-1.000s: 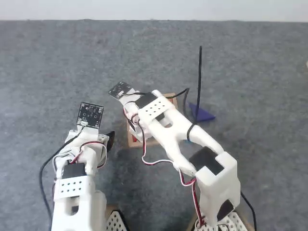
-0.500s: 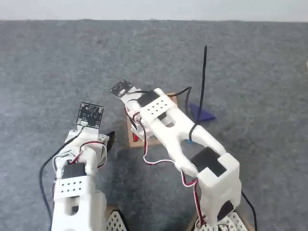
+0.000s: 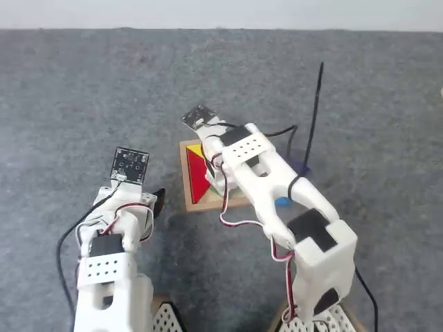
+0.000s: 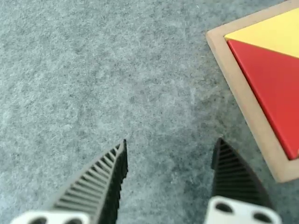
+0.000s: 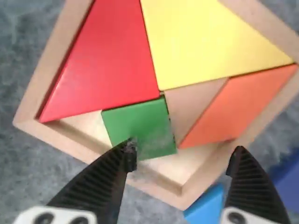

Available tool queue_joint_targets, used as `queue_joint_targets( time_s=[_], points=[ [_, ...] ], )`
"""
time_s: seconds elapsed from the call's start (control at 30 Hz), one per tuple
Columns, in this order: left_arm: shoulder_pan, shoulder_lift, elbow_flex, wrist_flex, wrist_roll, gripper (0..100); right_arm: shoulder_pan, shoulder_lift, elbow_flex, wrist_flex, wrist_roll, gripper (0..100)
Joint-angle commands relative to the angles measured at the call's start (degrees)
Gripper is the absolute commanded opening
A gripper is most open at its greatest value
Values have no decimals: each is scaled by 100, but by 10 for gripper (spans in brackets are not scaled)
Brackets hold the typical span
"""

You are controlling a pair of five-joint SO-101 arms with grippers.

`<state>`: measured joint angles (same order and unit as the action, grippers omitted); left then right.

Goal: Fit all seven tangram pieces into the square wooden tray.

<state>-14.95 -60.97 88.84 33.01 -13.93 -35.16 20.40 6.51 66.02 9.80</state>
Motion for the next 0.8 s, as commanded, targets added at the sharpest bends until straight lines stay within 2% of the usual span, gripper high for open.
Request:
queue_joint_targets(
  time_s=[0.0,0.37,0.6,0.67,0.77],
  points=[
    [-9,-70,-31,-105,-70,280,-13,180,-343,-119,53,310],
    [-9,-70,-31,-105,-70,280,-4,242,-1037,-84,9,310],
    [-9,-70,-31,-105,-70,280,374,-1710,-325,92,-123,310],
    [-9,-70,-31,-105,-70,280,699,-2334,176,92,-97,310],
    [-9,-70,-31,-105,-79,280,1288,-2985,914,84,343,310]
  ],
)
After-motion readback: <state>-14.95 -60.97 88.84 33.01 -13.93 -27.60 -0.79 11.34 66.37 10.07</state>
